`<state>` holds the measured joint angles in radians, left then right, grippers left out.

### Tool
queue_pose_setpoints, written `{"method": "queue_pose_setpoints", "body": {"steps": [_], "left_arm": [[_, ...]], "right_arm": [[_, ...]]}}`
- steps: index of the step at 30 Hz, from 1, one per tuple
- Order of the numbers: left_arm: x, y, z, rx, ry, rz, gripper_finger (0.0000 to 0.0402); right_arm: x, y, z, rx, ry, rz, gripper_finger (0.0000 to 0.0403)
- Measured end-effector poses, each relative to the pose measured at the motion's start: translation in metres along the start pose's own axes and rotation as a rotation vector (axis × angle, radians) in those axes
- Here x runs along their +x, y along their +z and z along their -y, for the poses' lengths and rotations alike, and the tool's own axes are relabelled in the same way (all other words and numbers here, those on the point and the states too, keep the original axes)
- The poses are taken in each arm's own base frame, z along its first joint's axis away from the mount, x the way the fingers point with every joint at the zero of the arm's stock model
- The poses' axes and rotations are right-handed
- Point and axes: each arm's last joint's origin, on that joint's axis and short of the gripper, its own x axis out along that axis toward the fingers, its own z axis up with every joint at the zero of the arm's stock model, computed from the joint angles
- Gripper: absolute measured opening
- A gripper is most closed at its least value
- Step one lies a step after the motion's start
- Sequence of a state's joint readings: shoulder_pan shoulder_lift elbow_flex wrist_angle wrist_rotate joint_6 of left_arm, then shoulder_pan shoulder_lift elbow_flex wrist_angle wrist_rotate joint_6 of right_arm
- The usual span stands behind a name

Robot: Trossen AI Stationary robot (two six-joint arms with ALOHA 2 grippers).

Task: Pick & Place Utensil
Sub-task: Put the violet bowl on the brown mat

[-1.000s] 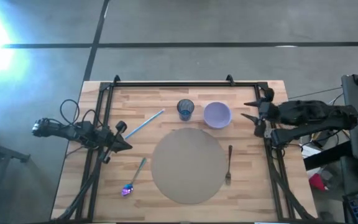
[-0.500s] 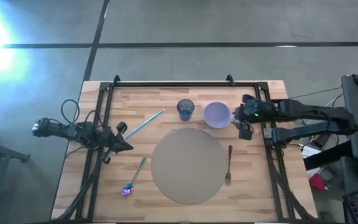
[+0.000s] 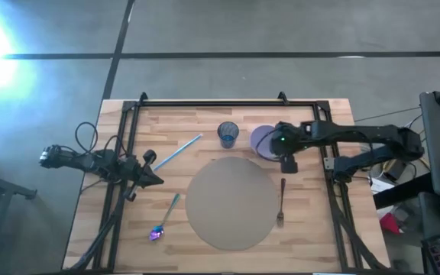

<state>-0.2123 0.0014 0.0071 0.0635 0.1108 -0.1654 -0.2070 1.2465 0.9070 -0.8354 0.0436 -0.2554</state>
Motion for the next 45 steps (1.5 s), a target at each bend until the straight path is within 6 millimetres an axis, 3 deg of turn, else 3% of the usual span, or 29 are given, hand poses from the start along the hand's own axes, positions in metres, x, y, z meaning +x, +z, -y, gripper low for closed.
{"method": "queue_pose_setpoints", "body": {"steps": [11,22,33,39,45], "left_arm": [[0.0,0.0,0.0,0.0,0.0,-0.004,0.0],[0.0,0.0,0.0,0.0,0.001,-0.005,0.0],[0.0,0.0,0.0,0.011,0.001,-0.005,0.0],[0.0,0.0,0.0,0.002,0.001,-0.005,0.0],[0.0,0.0,0.0,-0.006,0.001,-0.005,0.0]], "right_arm": [[0.043,0.009,0.0,-0.042,0.035,-0.123,0.0199],[0.061,0.01,0.004,-0.018,0.044,-0.172,0.018],[0.059,0.01,0.003,-0.019,0.089,-0.155,0.002],[0.055,0.008,0.002,-0.017,0.085,-0.164,0.0011],[0.032,0.003,-0.006,-0.001,0.087,-0.141,0.001]]}}
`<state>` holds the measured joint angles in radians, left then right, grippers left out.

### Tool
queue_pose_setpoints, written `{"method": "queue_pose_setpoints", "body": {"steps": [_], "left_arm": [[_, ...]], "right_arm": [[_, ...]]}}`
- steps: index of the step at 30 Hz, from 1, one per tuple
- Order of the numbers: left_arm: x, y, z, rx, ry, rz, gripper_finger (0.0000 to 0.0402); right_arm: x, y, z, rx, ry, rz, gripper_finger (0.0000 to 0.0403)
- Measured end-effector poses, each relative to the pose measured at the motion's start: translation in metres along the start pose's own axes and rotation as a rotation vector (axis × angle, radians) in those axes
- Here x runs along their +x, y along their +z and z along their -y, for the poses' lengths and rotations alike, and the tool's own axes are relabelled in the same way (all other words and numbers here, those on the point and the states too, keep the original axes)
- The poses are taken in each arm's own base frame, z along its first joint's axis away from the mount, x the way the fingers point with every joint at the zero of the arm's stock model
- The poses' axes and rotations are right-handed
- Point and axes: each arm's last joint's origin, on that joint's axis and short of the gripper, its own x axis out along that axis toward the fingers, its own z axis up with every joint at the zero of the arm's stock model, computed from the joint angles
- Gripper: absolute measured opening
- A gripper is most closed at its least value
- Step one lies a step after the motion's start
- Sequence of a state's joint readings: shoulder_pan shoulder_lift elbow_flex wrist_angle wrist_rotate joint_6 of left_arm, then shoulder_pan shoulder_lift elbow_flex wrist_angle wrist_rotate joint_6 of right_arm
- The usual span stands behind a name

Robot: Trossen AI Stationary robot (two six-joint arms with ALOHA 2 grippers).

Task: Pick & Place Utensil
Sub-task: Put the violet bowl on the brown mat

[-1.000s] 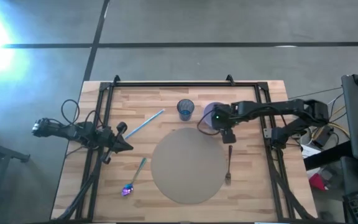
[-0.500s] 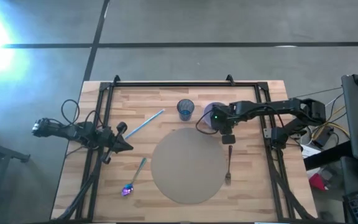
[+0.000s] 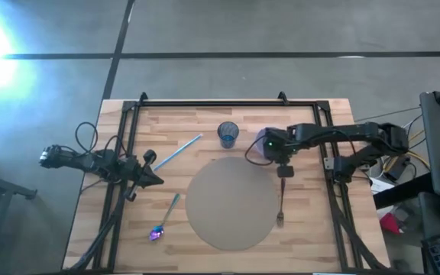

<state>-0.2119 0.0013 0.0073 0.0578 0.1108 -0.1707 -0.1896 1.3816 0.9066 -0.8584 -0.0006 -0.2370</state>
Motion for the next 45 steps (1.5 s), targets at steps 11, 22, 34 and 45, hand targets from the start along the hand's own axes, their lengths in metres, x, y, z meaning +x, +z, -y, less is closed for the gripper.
{"method": "queue_pose_setpoints", "body": {"steps": [11,22,34,45], "left_arm": [[0.0,0.0,0.0,-0.002,0.0,0.0,0.0],[0.0,0.0,-0.003,-0.039,0.097,0.019,0.0],[0.0,-0.002,-0.004,-0.14,0.133,0.002,0.0],[0.0,-0.004,-0.005,-0.136,0.138,-0.013,0.0]], "right_arm": [[-0.042,-0.001,-0.063,-0.106,0.056,0.159,0.0009],[-0.059,0.045,-0.137,-0.415,-0.014,0.226,0.0009],[-0.026,0.095,-0.182,-0.656,-0.003,0.155,0.0008],[-0.004,0.112,-0.194,-0.738,0.093,0.128,0.0008]]}}
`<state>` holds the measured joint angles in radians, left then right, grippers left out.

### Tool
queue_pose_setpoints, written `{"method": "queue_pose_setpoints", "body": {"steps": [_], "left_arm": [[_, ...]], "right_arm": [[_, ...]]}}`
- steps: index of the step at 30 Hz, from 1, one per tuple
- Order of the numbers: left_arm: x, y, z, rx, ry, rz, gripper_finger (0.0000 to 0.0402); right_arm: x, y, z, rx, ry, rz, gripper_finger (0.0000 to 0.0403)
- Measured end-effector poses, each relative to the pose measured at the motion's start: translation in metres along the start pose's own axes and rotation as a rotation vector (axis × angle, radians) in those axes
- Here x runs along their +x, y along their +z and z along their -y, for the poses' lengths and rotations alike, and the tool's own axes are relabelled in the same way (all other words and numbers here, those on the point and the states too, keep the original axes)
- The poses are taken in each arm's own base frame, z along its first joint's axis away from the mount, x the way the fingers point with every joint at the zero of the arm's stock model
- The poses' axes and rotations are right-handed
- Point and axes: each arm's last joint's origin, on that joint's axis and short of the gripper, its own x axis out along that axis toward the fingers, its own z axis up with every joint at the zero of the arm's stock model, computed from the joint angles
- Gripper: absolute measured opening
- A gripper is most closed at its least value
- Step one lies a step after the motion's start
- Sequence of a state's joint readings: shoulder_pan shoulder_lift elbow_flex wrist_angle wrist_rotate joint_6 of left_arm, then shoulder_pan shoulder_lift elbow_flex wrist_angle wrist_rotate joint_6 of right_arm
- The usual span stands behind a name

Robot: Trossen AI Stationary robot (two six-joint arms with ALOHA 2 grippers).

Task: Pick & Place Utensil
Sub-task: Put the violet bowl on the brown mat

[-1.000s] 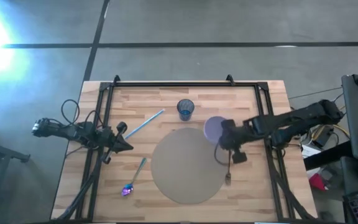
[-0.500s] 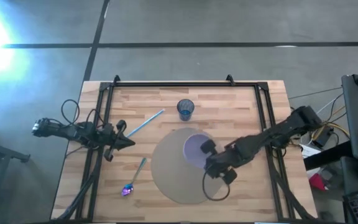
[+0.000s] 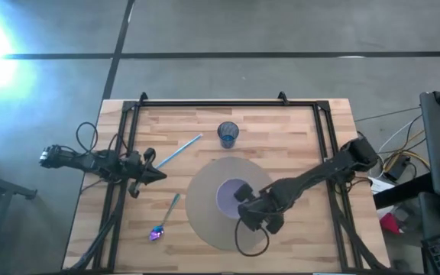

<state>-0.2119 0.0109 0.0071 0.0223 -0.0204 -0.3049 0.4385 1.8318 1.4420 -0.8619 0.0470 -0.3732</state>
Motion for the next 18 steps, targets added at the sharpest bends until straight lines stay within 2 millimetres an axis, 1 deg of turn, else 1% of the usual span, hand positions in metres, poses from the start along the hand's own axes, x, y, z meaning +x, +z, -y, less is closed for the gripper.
{"method": "queue_pose_setpoints", "body": {"steps": [4,7,18], "left_arm": [[0.0,0.0,0.0,0.008,0.003,-0.006,0.0],[0.001,-0.001,0.0,0.008,0.005,-0.011,0.0],[0.001,-0.001,-0.001,-0.008,0.01,-0.014,0.0]], "right_arm": [[0.005,0.009,0.002,-0.03,0.036,0.038,0.0008],[0.009,0.012,0.003,-0.031,0.043,0.039,0.0008],[0.032,0.008,0.004,-0.02,0.087,-0.016,0.0008]]}}
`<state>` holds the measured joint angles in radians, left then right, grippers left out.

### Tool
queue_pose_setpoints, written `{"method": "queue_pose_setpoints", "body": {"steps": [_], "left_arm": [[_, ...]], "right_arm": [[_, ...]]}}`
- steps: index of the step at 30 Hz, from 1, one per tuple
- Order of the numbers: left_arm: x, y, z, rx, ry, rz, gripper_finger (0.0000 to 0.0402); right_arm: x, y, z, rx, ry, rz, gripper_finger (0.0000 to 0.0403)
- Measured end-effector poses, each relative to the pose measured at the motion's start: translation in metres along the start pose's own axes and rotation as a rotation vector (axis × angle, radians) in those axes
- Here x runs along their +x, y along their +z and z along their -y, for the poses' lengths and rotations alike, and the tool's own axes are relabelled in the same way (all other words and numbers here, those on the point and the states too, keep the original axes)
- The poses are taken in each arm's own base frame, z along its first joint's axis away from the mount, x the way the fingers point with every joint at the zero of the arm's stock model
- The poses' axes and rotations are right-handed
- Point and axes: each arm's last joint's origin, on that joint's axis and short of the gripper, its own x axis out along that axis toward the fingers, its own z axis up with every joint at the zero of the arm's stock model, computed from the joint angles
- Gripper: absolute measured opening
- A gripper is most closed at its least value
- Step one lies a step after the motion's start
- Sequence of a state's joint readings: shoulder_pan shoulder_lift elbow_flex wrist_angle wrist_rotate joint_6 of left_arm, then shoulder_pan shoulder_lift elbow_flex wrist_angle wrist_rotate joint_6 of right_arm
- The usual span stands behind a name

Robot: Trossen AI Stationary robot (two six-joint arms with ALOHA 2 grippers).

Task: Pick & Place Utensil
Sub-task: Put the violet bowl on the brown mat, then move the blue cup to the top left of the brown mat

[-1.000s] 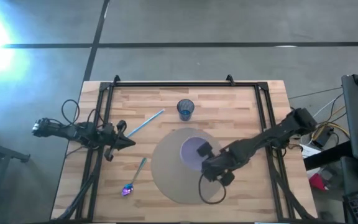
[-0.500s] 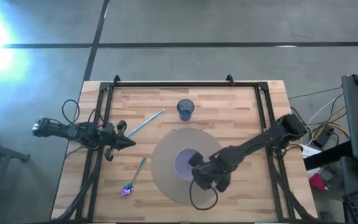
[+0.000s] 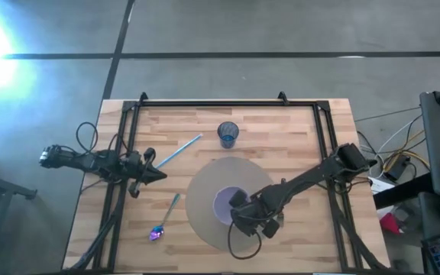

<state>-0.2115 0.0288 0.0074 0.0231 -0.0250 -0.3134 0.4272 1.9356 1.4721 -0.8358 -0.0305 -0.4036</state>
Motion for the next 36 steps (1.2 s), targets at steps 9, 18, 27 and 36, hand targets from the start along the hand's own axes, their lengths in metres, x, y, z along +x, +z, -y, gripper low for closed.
{"method": "queue_pose_setpoints", "body": {"steps": [9,18,27,36], "left_arm": [[0.0,0.0,0.0,0.002,0.0,0.001,0.0],[0.0,0.0,0.0,0.002,0.0,0.002,0.0],[0.0,0.0,0.0,0.003,-0.001,0.002,0.0],[0.0,0.0,0.0,0.0,-0.002,0.004,0.0]], "right_arm": [[-0.001,-0.005,0.011,0.004,0.004,0.007,0.0008],[0.001,-0.008,0.018,0.027,0.046,0.023,0.0008],[0.002,-0.008,0.017,0.038,0.056,0.024,0.0027],[0.002,-0.008,0.017,0.038,0.057,0.023,0.0087]]}}
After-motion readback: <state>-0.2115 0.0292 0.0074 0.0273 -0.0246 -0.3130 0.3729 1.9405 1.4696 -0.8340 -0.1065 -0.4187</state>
